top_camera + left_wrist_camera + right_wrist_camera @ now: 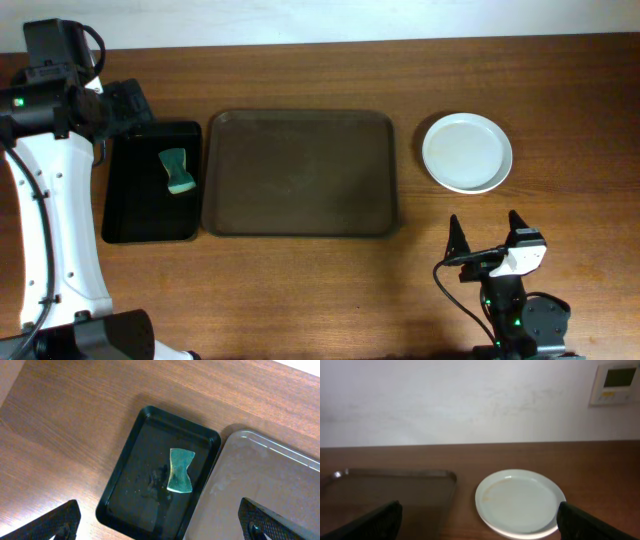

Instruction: Clean dirty plates on tray and stack at the side

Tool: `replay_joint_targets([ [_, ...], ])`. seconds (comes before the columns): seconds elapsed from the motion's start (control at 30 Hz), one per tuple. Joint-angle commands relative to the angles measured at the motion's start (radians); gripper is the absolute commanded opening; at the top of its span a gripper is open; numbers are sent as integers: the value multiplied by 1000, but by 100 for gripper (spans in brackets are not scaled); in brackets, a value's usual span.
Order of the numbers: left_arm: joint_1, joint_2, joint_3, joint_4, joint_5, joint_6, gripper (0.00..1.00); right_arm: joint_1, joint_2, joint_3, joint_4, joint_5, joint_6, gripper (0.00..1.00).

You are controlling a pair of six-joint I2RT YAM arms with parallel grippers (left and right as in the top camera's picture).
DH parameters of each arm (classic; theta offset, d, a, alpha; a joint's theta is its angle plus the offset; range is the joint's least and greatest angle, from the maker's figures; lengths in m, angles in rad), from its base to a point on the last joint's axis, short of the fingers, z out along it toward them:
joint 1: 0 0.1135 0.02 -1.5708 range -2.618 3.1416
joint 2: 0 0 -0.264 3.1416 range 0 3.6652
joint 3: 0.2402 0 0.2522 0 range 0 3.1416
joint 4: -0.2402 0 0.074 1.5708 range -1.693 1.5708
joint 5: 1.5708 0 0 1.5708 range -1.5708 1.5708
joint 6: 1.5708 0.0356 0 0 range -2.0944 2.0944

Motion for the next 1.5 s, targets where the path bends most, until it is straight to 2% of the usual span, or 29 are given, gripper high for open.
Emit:
replay_joint_targets([
  [0.0,-1,-7,2,1,0,-5,99,-5,-12,-70,80,-6,-8,98],
  [0.07,-1,-7,2,1,0,-5,99,-5,-12,-134,163,-6,-8,98],
  [0.2,-1,-7,2,1,0,-5,99,-4,-12,-134,95,-4,-8,98],
  [0.73,1,-10,2,-2,0,-5,99,-5,-12,-134,97,-6,-8,98],
  [0.8,-23,-57,1,-3,-18,-4,99,-5,-12,-134,97,-5,-8,98],
  [0.83,-50,-103,1,-12,-89,-5,99,-5,-12,-134,97,-5,-8,98],
  [0.9,-109,-218,-35,29,-138,25,99,-5,-12,-134,97,-5,-8,98],
  [0.97,-117,-344,-150,153,-101,48,99,-5,-12,-134,97,-5,-8,98],
  [1.0,-117,-433,-266,247,-72,48,99,-5,-12,-134,97,-5,-8,98],
  [1.03,-117,-523,-405,359,-39,48,99,-5,-12,-134,97,-5,-8,98],
  [1.1,-117,-769,-812,661,21,48,99,-5,-12,-134,97,-5,-8,98],
  [1.13,-117,-879,-994,766,29,48,99,-5,-12,-134,97,-5,-8,98],
  [1.17,-117,-953,-1103,825,29,48,99,-5,-12,-134,97,-5,-8,98],
  [1.23,-119,-1185,-1423,1031,64,126,99,-5,-12,-134,97,-5,-8,98],
  [1.3,-119,-1388,-1619,1102,106,209,99,-5,-12,-134,97,-5,-8,98],
  [1.47,-120,-1639,-1835,1141,109,209,99,-5,-12,-134,97,-5,-8,98],
])
